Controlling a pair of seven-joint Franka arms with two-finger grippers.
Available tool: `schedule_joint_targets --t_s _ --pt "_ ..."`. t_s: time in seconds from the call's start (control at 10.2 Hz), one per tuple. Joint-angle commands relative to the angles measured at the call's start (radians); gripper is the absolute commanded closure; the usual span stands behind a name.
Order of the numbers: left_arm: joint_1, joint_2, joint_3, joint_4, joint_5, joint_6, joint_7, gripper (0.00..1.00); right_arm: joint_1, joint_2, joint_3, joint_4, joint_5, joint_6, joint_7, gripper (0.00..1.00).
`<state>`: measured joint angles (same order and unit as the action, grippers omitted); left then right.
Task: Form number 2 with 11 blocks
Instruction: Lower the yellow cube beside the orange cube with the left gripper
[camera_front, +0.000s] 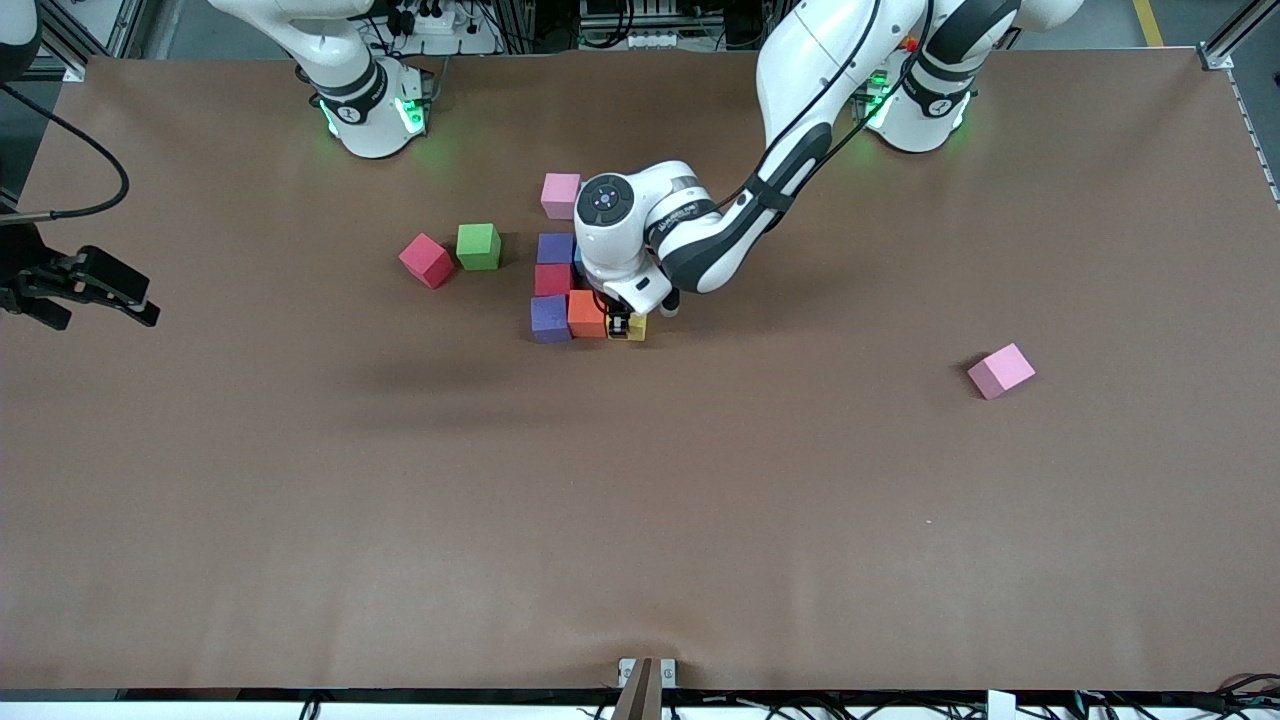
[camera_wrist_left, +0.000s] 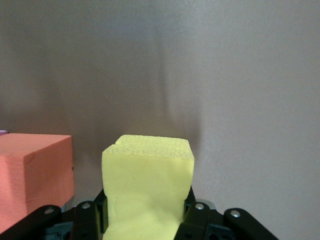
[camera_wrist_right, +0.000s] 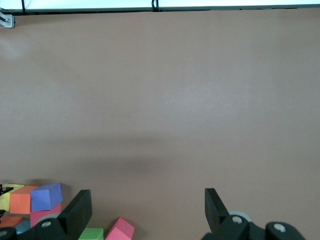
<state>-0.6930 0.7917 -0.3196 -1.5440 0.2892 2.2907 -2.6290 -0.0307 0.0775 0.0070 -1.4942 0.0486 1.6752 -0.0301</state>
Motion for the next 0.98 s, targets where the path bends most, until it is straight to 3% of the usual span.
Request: schedule_joint_targets --t_s 0.0,0.89 --pt "-0.019 0.018 0.004 0.033 0.013 -0.019 0.043 1.0 -0.005 -0.012 0.004 -0.014 0.011 0.004 -0.011 0.0" --pt "-0.01 0.035 0.017 0.055 0.013 -0.01 0.08 1.0 -0.006 -0.012 0.004 -0.014 0.011 0.006 -0.011 0.0"
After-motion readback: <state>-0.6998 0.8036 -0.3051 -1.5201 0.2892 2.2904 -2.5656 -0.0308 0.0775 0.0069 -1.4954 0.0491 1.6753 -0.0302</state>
